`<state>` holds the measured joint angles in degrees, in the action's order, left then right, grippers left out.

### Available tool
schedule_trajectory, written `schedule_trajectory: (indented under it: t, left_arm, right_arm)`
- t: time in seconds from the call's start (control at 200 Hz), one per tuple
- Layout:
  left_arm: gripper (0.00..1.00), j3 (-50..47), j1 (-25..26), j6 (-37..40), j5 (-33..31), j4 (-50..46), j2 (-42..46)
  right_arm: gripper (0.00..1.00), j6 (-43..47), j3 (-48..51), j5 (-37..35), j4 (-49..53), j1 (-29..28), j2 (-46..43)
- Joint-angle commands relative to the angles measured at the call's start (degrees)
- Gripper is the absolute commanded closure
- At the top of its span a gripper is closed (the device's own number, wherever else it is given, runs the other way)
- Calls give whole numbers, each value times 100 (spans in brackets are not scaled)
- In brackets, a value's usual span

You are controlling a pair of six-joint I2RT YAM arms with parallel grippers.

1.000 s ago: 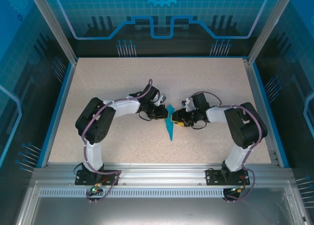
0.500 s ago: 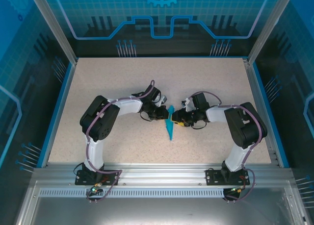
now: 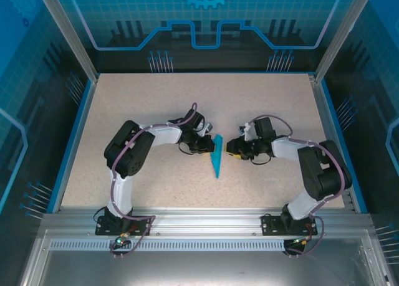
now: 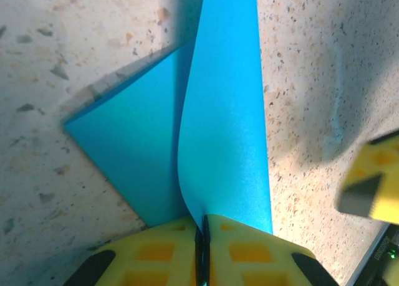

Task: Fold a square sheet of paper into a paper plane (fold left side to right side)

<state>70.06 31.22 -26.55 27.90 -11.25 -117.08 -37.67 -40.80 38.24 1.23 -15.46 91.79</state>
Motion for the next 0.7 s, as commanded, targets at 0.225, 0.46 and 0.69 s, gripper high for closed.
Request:
schedule_trajectory:
  t: [0.225, 0.46, 0.69]
  left_arm:
    - [86, 76, -33, 90, -18, -59, -245]
    - [86, 105, -28, 79, -10, -62, -253]
    - [86, 124, -25, 88, -12, -95, -259]
  right_arm:
    - [79, -749, 317, 334, -657, -623, -103]
    - [79, -949, 87, 206, -748, -1005, 305]
    - [78, -1059, 29, 105, -795, -1175, 528]
